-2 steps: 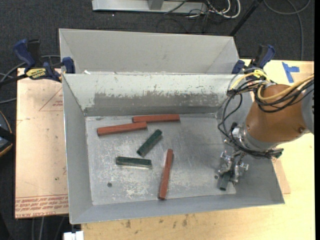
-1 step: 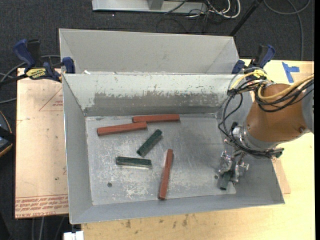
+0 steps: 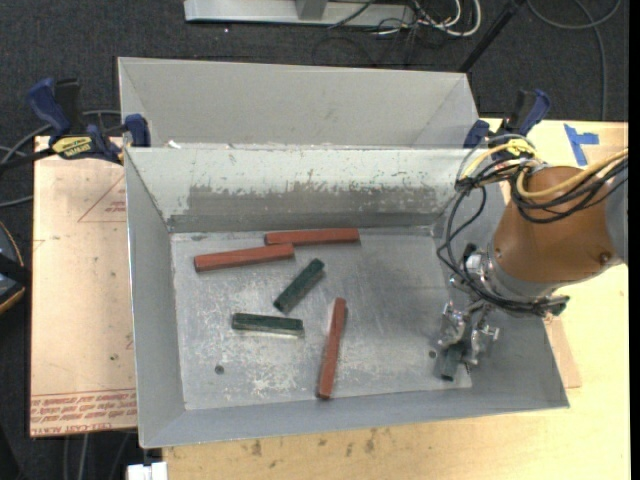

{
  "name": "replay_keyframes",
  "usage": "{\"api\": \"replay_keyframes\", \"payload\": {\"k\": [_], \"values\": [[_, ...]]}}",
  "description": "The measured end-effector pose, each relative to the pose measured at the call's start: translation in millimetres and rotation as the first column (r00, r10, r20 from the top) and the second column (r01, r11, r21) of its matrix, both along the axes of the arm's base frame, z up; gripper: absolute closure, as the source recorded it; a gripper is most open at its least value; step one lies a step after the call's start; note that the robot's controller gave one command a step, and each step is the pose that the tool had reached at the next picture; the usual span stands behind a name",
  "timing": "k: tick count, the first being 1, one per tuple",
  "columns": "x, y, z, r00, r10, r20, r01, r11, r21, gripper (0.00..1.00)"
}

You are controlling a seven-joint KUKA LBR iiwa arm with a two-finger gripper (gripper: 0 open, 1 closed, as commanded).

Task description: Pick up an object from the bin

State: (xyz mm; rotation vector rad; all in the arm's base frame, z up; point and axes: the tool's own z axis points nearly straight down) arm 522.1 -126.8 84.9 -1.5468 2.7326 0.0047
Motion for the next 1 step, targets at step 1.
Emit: {"api": "replay_keyframes", "payload": {"k": [1], "values": [[-1.4, 0.8, 13.6, 1.0, -0.001, -0.006, 0.001, 1.0, 0.001, 1.0]]}}
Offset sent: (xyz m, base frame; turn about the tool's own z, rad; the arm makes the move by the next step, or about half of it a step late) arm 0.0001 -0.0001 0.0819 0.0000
